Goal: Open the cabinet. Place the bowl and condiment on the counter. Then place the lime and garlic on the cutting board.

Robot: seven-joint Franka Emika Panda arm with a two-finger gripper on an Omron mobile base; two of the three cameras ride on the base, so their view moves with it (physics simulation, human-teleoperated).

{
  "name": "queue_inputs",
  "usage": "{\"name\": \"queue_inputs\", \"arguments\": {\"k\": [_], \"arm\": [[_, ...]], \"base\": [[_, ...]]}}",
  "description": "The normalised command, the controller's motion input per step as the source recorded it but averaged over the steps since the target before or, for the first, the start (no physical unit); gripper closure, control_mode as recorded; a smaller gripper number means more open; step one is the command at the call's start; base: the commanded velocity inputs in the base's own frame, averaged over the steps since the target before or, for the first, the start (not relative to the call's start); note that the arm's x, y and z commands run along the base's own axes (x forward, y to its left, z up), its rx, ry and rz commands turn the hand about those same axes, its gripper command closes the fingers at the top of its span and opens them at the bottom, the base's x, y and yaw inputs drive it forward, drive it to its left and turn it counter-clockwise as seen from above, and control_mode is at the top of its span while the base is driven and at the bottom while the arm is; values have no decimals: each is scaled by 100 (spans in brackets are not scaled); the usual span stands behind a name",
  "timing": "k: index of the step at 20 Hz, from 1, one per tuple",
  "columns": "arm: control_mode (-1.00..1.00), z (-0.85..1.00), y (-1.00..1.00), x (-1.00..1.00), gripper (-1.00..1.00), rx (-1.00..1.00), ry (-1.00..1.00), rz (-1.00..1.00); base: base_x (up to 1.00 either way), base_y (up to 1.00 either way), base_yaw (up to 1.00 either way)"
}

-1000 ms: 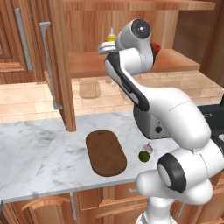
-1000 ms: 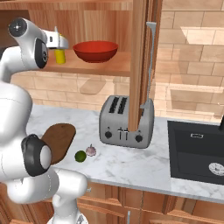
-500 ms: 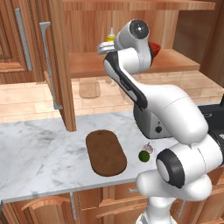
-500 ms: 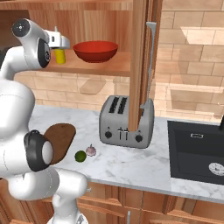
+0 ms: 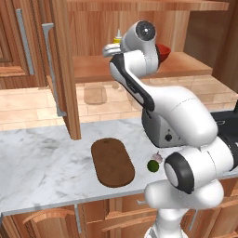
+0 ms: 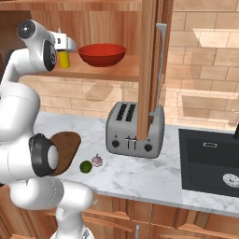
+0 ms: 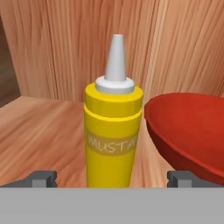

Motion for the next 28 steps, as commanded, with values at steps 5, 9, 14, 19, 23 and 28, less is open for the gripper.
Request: {"name": "queue_inputs", "arguments": {"k": [5,9,14,19,23,28], "arm": [[-100,-2,8,17,-100,-2,0,0],[-100,-1,13,13,-100,-3,0,0],[-100,-1,8,12,-100,-3,0,0],[-100,-4,0,16,-100,-1,0,0],[-100,-4,0,18,-100,-1,0,0],[-100,-2,0,13,-100,-1,0,0]], "base": [[0,0,0],[0,0,0],[0,0,0],[0,0,0],[0,0,0],[0,0,0]]}}
